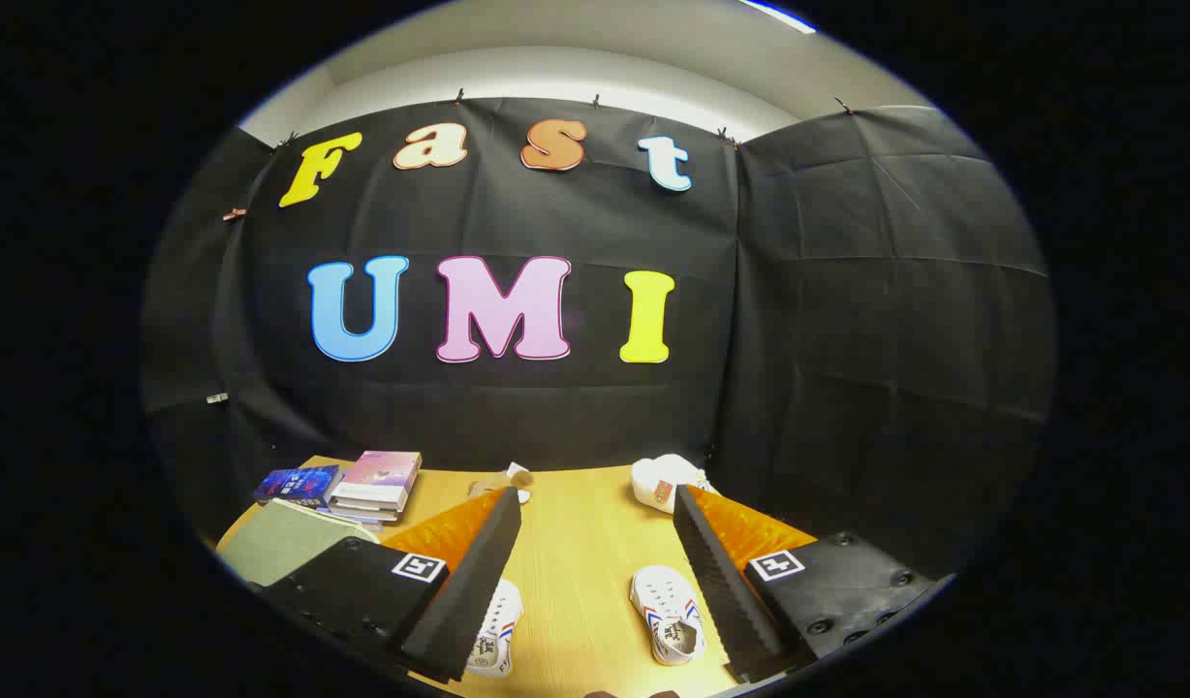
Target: Open the storage box then place both shoes into the box .Put the left shoe in first, then the right shoe, with the right side of both shoes facing outward in a uniform manner.
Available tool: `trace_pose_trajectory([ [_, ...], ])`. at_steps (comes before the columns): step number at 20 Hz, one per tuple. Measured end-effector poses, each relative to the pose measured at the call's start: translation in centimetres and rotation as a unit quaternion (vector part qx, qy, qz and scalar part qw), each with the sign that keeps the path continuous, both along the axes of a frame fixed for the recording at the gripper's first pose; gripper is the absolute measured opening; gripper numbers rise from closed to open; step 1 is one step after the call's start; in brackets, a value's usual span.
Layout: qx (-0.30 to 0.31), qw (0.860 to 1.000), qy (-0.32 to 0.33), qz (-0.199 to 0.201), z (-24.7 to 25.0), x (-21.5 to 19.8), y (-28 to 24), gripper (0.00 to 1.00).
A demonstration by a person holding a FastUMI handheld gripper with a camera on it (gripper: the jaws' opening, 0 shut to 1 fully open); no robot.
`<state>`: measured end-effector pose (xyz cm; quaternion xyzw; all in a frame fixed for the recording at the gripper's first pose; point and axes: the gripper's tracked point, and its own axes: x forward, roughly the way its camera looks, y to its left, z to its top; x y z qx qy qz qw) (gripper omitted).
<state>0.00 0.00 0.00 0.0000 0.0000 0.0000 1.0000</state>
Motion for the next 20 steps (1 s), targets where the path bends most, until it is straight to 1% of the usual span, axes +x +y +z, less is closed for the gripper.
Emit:
trace_pose_trajectory([
  [5, 0.000, 1.000, 0.010, 0.010, -0.6, 0.9, 0.3, 0.97],
  [13, 0.009, 1.000, 0.021, 0.014, -1.3, 1.6, 0.8, 0.98],
  [16, 0.024, 0.999, 0.032, 0.024, -1.6, 1.7, 1.5, 0.98],
  [20, 0.020, 0.998, 0.046, 0.032, -2.5, 2.2, 2.4, 0.98],
])
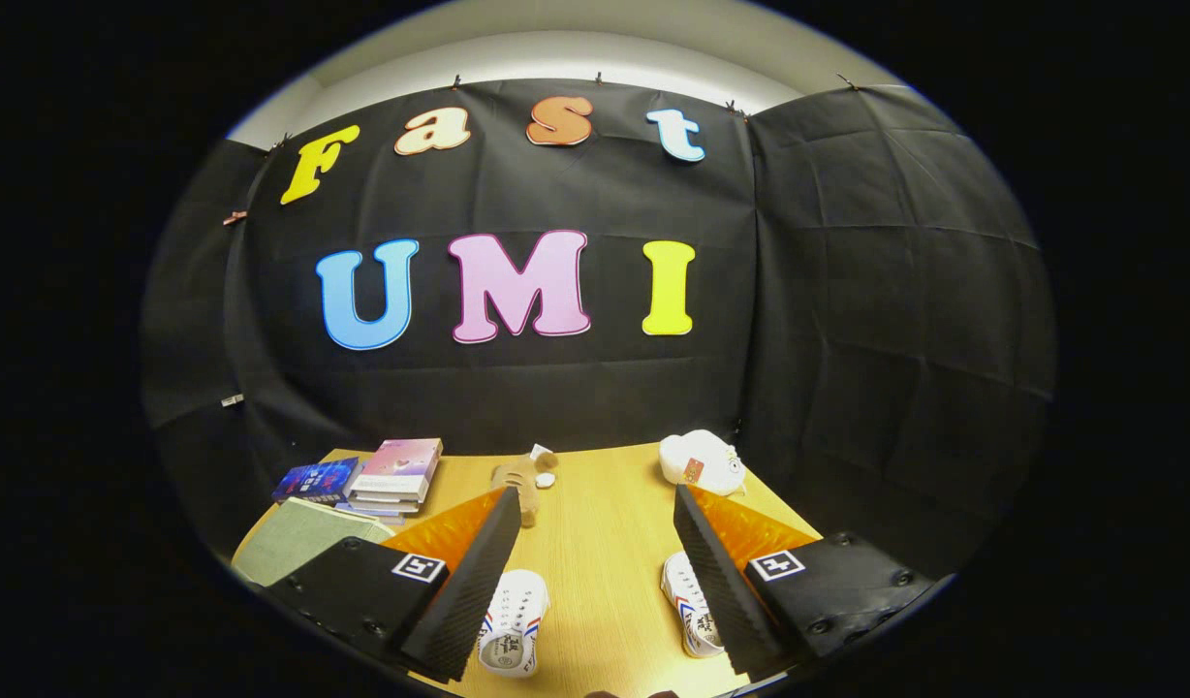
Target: Open the storage box then place both shoes into the box .Put the left shoe in first, then the right shoe, with the right side of both shoes facing outward in a uniform manner.
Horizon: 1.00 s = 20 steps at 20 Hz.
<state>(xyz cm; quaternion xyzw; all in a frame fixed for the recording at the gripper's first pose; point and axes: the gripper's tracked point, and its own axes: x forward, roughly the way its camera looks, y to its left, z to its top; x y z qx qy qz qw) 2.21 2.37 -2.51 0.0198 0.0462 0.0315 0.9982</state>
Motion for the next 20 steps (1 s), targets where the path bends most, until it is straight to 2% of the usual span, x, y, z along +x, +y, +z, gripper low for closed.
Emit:
trace_pose_trajectory([
  [3, 0.003, 1.000, 0.024, 0.017, -1.3, 0.3, 1.1, 0.98],
  [6, 0.042, 0.996, 0.061, 0.054, -3.1, 0.4, 3.1, 0.97],
  [11, 0.108, 0.977, 0.138, 0.125, -7.6, 0.2, 6.8, 0.99],
  [13, 0.134, 0.962, 0.181, 0.156, -10.0, -0.5, 8.6, 0.99],
  [15, 0.165, 0.941, 0.221, 0.197, -12.0, -1.5, 10.9, 0.98],
  [20, 0.220, 0.868, 0.320, 0.310, -16.2, -5.5, 16.5, 0.98],
])
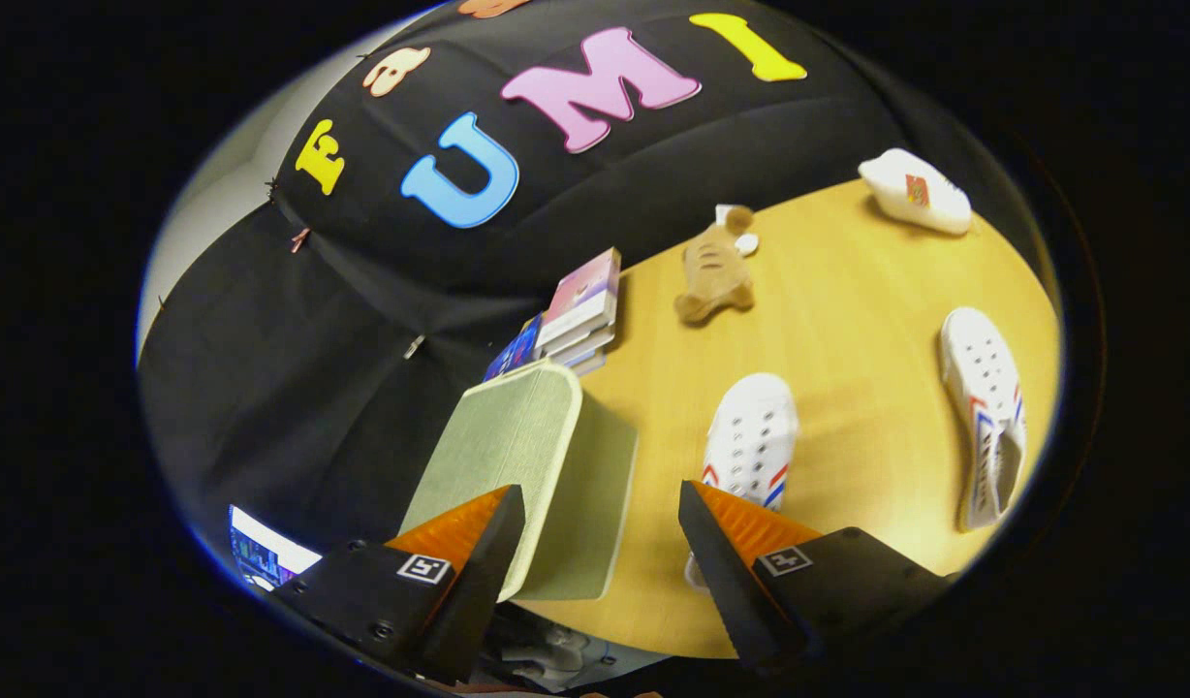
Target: Open the storage box then place both shoes into the box .Put the left shoe in first, then the right shoe, with the right side of both shoes facing outward in a uniform manner.
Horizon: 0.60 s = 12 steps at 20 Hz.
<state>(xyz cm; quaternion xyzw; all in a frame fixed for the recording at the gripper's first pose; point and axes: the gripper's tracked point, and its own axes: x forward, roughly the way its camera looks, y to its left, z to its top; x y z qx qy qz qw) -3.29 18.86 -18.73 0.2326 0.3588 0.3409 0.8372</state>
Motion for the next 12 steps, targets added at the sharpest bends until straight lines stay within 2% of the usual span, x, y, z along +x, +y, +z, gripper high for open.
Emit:
trace_pose_trajectory([
  [4, 0.059, 0.993, 0.065, 0.081, -1.1, -2.7, 3.7, 0.98],
  [8, 0.093, 0.979, 0.114, 0.139, -2.1, -4.4, 6.3, 0.98],
  [10, 0.103, 0.972, 0.139, 0.159, -3.0, -4.9, 7.0, 0.98],
  [12, 0.132, 0.964, 0.173, 0.155, -3.2, -4.6, 7.3, 0.98],
])
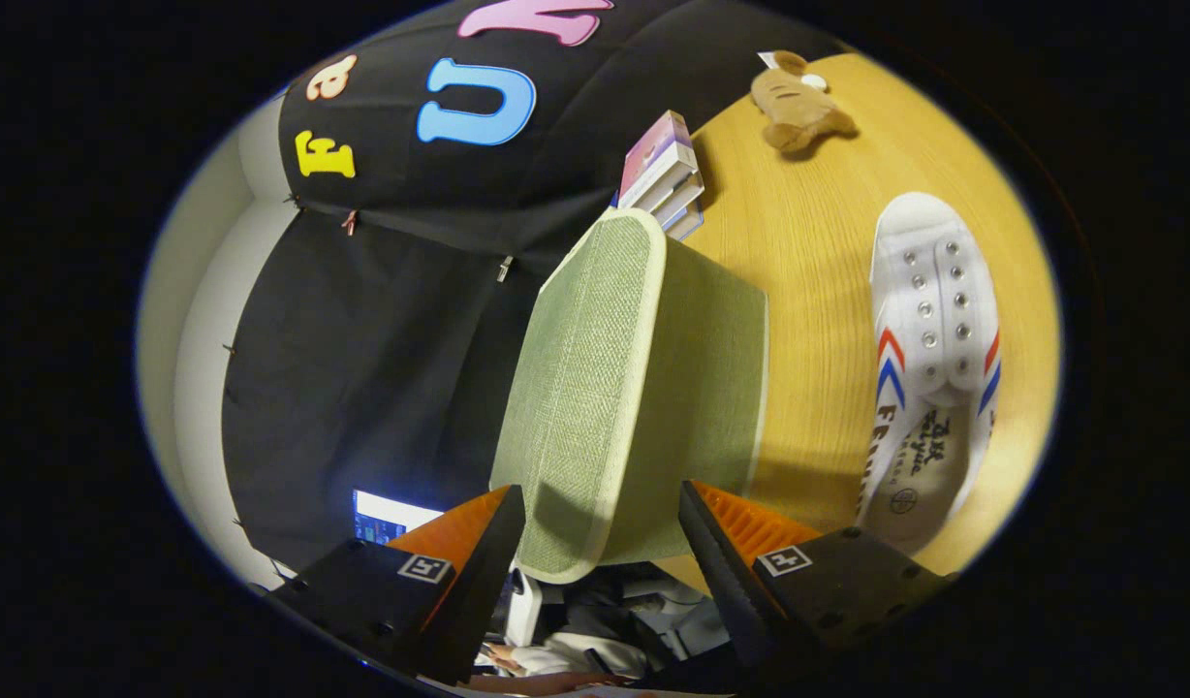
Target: Open the storage box then place both shoes into the box .Put the left shoe in first, then the right shoe, with the right side of both shoes facing outward in a uniform manner.
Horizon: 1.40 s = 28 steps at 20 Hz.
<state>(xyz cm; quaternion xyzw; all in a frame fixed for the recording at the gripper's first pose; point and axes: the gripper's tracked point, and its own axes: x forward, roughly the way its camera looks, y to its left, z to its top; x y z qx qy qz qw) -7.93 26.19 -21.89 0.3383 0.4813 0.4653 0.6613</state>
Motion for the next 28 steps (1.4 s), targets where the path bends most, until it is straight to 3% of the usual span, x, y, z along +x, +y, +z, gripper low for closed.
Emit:
trace_pose_trajectory([
  [3, 0.036, 0.998, 0.055, -0.009, 0.3, 0.1, 0.9, 0.98],
  [7, 0.034, 0.997, 0.068, -0.002, -0.2, -0.9, 1.9, 0.94],
  [9, 0.037, 0.997, 0.069, -0.013, 0.1, -0.7, 1.9, 0.72],
  [11, 0.046, 0.995, 0.085, -0.018, 0.9, -0.8, 2.1, 0.67],
  [12, 0.049, 0.994, 0.092, -0.017, 1.2, -0.9, 2.1, 0.46],
  [14, 0.043, 0.995, 0.091, -0.022, 1.2, -1.1, 2.1, 0.46],
  [16, 0.048, 0.993, 0.103, -0.041, 1.9, -0.6, 1.8, 0.23],
  [19, 0.029, 0.993, 0.100, -0.052, 2.3, -0.6, 2.1, 0.07],
  [28, 0.001, 0.996, 0.060, -0.062, 7.3, -0.8, 3.3, 0.05],
])
